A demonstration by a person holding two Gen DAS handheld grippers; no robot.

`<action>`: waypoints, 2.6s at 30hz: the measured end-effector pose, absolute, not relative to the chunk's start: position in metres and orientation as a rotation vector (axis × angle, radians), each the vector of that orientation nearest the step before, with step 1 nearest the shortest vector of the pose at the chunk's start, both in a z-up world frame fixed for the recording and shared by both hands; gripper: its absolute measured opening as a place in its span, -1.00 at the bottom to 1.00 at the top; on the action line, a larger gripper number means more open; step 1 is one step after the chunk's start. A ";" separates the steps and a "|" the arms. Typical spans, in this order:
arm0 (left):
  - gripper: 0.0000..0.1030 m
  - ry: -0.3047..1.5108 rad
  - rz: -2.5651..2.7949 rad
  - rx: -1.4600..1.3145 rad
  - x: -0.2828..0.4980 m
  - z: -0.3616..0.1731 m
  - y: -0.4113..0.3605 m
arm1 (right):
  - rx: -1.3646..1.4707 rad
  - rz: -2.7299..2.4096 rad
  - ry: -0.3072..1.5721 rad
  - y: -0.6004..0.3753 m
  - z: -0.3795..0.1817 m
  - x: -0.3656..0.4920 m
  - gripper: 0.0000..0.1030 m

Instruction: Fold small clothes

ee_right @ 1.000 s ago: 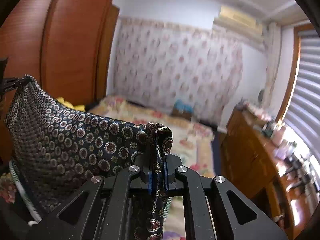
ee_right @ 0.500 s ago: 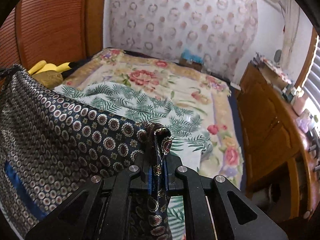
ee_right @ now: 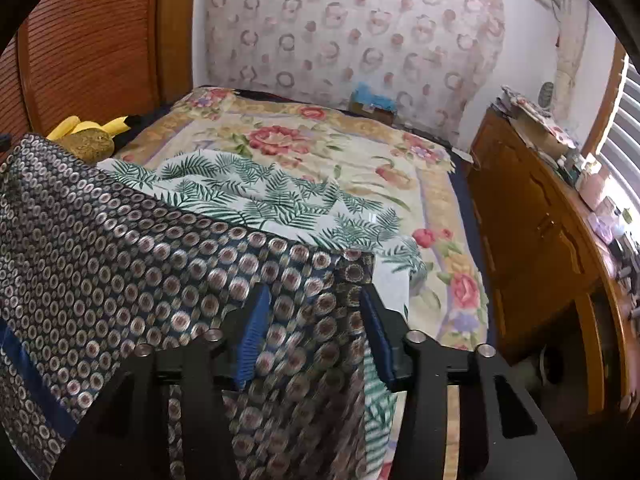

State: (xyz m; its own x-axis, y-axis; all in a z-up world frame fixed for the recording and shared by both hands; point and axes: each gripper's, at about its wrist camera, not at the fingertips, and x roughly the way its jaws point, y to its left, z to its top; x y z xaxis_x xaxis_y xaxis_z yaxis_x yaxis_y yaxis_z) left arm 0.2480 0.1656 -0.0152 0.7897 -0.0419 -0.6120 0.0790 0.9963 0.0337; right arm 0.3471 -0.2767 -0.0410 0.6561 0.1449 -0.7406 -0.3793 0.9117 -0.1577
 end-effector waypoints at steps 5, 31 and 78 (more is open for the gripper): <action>0.17 0.672 -0.088 0.074 0.215 -0.016 0.156 | -0.285 0.307 0.796 -0.284 -0.043 0.316 -0.04; 0.18 0.762 -0.065 -0.024 0.134 -0.075 0.154 | -0.157 0.209 0.903 -0.332 -0.103 0.265 -0.19; -1.00 0.705 -0.111 -0.123 0.145 -0.044 0.172 | -0.025 0.342 0.672 -0.307 -0.016 0.228 -1.00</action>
State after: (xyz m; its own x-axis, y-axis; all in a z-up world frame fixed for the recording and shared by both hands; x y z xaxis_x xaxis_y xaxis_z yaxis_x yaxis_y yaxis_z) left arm 0.1446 0.1723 -0.0445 0.7562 -0.1427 -0.6386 0.0600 0.9869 -0.1495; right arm 0.2278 -0.3066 -0.0159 0.7289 0.3024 -0.6142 -0.3185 0.9440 0.0867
